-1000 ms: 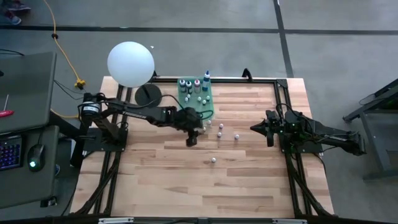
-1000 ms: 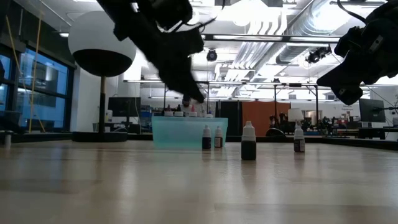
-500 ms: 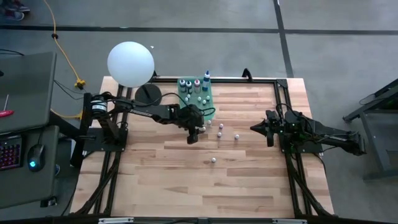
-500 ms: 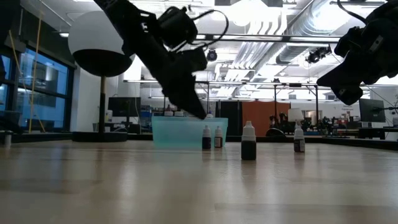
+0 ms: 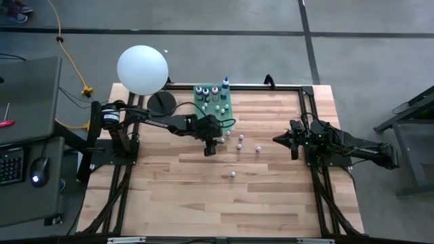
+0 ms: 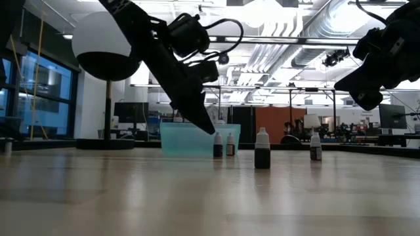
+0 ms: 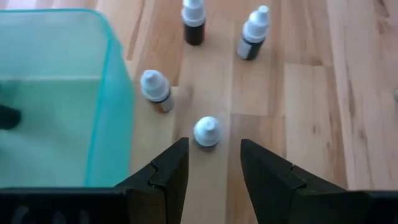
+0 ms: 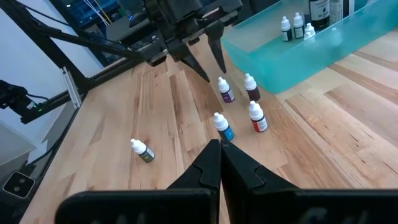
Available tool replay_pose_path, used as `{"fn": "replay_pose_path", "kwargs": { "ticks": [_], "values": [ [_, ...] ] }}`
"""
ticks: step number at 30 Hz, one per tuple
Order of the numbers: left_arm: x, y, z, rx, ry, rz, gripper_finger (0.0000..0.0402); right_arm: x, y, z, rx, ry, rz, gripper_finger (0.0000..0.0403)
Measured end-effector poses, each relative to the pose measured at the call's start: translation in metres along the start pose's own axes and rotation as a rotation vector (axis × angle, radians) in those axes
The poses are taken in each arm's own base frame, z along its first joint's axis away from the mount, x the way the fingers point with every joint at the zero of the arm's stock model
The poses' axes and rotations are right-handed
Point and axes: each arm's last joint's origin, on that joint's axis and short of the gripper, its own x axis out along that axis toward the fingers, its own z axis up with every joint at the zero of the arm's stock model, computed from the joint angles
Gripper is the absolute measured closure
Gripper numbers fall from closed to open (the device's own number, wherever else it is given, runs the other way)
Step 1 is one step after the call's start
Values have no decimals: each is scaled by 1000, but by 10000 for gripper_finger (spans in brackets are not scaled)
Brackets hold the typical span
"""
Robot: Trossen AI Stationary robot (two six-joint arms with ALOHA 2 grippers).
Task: Pick & Place food coloring
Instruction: Put the small purple food coloring bottle into the blue bin
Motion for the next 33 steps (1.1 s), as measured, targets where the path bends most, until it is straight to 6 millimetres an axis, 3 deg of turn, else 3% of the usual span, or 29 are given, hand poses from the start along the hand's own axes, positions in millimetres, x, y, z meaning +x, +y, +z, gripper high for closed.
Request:
{"fn": "replay_pose_path", "kwargs": {
  "ticks": [33],
  "values": [
    [15, 0, -2, -6, -22, 5, 259, 0, 0, 0, -1, 0, 0, 402]
  ]
}}
